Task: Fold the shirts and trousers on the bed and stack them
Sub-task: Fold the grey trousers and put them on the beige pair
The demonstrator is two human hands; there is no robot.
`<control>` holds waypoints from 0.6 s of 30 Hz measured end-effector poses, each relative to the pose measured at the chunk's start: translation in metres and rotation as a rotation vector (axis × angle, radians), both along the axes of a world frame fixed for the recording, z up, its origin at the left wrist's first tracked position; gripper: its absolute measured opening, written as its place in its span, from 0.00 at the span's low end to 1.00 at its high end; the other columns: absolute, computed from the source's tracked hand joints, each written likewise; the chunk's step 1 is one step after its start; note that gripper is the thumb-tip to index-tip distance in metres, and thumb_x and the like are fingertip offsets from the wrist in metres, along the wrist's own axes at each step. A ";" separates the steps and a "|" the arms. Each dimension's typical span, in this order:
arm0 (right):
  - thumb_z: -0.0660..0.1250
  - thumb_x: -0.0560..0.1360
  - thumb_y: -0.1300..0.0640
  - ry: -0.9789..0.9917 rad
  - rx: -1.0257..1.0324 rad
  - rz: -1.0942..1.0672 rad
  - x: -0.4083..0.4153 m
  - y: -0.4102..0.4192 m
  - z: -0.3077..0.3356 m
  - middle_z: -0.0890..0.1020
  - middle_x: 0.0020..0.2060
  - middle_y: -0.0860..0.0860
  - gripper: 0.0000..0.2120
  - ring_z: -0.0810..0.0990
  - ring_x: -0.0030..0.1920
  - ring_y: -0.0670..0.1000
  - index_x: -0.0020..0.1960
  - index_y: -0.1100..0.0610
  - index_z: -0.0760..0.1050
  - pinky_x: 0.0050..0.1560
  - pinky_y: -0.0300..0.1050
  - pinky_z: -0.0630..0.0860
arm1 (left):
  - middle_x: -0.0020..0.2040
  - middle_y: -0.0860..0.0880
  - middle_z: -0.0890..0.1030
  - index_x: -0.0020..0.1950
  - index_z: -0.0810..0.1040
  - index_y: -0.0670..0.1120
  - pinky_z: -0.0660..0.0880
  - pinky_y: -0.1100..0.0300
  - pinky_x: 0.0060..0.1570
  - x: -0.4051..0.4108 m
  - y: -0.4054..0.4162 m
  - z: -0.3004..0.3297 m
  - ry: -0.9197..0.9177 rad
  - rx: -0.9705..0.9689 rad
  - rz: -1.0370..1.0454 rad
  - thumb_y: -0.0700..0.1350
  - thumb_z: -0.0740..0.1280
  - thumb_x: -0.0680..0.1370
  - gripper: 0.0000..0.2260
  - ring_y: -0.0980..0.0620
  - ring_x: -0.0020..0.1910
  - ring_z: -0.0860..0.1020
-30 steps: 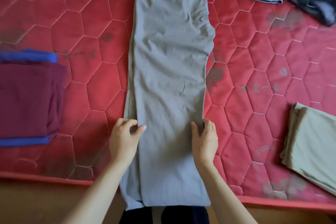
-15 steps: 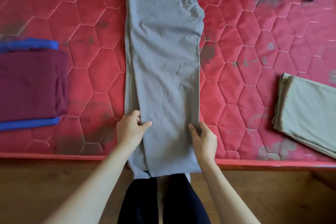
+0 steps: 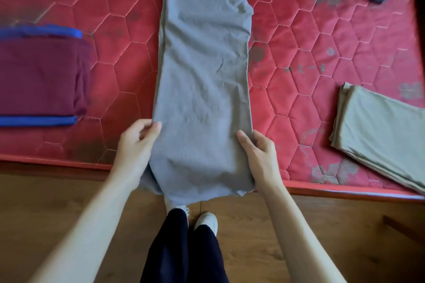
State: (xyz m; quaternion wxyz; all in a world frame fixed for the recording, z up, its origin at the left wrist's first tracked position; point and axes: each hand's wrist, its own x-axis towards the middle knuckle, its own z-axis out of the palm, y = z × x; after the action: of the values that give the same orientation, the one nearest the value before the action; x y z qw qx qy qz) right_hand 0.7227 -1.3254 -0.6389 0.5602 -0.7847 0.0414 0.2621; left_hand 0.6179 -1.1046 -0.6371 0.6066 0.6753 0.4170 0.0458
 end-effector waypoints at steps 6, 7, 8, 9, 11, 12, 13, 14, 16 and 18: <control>0.67 0.77 0.56 0.018 -0.394 0.203 -0.022 0.004 -0.057 0.80 0.39 0.56 0.10 0.75 0.41 0.53 0.47 0.65 0.74 0.41 0.50 0.71 | 0.50 0.42 0.83 0.56 0.79 0.40 0.77 0.49 0.51 -0.028 -0.006 -0.043 0.331 -0.085 -0.155 0.44 0.68 0.78 0.10 0.46 0.44 0.80; 0.68 0.76 0.56 0.026 -0.411 0.196 -0.026 0.001 -0.065 0.80 0.39 0.52 0.08 0.76 0.41 0.53 0.46 0.62 0.75 0.40 0.48 0.71 | 0.49 0.45 0.83 0.54 0.80 0.42 0.77 0.48 0.53 -0.036 -0.007 -0.050 0.382 0.013 -0.225 0.45 0.69 0.78 0.08 0.46 0.45 0.80; 0.69 0.74 0.56 0.030 -0.403 0.176 -0.030 -0.004 -0.070 0.81 0.39 0.49 0.06 0.77 0.41 0.51 0.46 0.59 0.75 0.38 0.46 0.71 | 0.48 0.47 0.83 0.52 0.81 0.44 0.77 0.48 0.53 -0.042 -0.009 -0.053 0.412 0.109 -0.285 0.46 0.69 0.77 0.07 0.47 0.46 0.80; 0.70 0.73 0.55 0.036 -0.375 0.158 -0.035 -0.008 -0.073 0.81 0.38 0.46 0.05 0.79 0.41 0.49 0.45 0.55 0.76 0.36 0.42 0.71 | 0.47 0.49 0.83 0.51 0.81 0.46 0.76 0.48 0.53 -0.048 -0.013 -0.053 0.420 0.181 -0.325 0.47 0.69 0.77 0.07 0.48 0.47 0.80; 0.72 0.71 0.55 0.084 -0.267 0.142 -0.044 -0.012 -0.072 0.84 0.39 0.42 0.05 0.81 0.42 0.44 0.45 0.48 0.78 0.37 0.35 0.74 | 0.47 0.50 0.81 0.50 0.79 0.46 0.75 0.48 0.50 -0.056 -0.023 -0.053 0.391 0.235 -0.360 0.46 0.69 0.76 0.06 0.47 0.47 0.79; 0.73 0.71 0.57 0.132 -0.195 0.133 -0.049 -0.014 -0.071 0.85 0.40 0.43 0.06 0.83 0.43 0.44 0.46 0.48 0.79 0.41 0.35 0.76 | 0.48 0.50 0.80 0.50 0.78 0.45 0.75 0.48 0.49 -0.058 -0.030 -0.053 0.383 0.245 -0.371 0.46 0.69 0.76 0.06 0.47 0.47 0.78; 0.74 0.71 0.58 0.183 -0.135 0.125 -0.054 -0.016 -0.070 0.86 0.42 0.45 0.07 0.84 0.45 0.46 0.47 0.50 0.80 0.44 0.39 0.79 | 0.48 0.49 0.79 0.49 0.77 0.44 0.74 0.49 0.49 -0.060 -0.036 -0.052 0.379 0.250 -0.375 0.45 0.69 0.76 0.05 0.46 0.47 0.78; 0.73 0.72 0.60 0.222 -0.089 0.120 -0.059 -0.018 -0.068 0.86 0.43 0.47 0.07 0.85 0.47 0.49 0.49 0.53 0.81 0.47 0.44 0.80 | 0.48 0.47 0.80 0.48 0.76 0.43 0.72 0.51 0.47 -0.062 -0.040 -0.051 0.367 0.227 -0.358 0.44 0.68 0.77 0.05 0.45 0.47 0.77; 0.73 0.73 0.62 0.272 0.013 0.101 -0.063 -0.022 -0.057 0.86 0.45 0.52 0.06 0.85 0.48 0.53 0.49 0.56 0.82 0.46 0.45 0.81 | 0.45 0.42 0.82 0.48 0.75 0.41 0.69 0.54 0.43 -0.063 -0.040 -0.040 0.291 0.078 -0.273 0.43 0.66 0.79 0.05 0.42 0.46 0.78; 0.75 0.71 0.58 0.319 0.153 0.087 -0.062 -0.029 -0.042 0.86 0.46 0.55 0.06 0.85 0.47 0.54 0.48 0.57 0.83 0.42 0.42 0.80 | 0.45 0.45 0.84 0.50 0.77 0.45 0.73 0.56 0.45 -0.068 -0.032 -0.021 0.110 -0.115 -0.196 0.45 0.66 0.79 0.05 0.47 0.47 0.81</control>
State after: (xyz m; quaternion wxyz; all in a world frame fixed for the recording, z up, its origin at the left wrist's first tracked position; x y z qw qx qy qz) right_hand 0.6604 -1.3544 -0.6813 0.5928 -0.6893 0.0758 0.4096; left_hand 0.5495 -1.1362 -0.6584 0.6222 0.6783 0.3836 -0.0749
